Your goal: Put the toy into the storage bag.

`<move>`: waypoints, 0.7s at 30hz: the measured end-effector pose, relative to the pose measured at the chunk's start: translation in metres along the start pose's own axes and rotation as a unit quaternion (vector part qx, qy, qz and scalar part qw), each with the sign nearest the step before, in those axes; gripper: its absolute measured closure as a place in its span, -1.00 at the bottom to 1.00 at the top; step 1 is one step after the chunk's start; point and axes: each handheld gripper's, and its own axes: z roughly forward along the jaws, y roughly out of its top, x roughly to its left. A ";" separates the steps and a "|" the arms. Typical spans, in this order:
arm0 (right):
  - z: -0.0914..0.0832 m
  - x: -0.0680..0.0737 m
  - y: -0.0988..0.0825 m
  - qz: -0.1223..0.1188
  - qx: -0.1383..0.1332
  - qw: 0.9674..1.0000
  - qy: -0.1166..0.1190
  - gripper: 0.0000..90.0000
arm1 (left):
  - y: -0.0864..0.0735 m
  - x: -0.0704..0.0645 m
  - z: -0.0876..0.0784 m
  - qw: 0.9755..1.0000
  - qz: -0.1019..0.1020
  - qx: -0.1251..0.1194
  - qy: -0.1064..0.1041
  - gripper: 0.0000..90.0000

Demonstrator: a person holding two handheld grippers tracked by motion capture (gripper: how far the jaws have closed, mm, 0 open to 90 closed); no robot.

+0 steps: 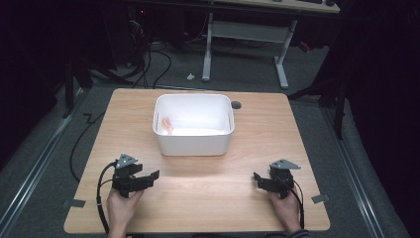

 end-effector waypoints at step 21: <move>0.000 0.000 0.000 0.000 0.000 1.000 0.000 -0.44 | -0.018 0.001 0.026 1.000 -0.006 -0.017 0.013 -0.40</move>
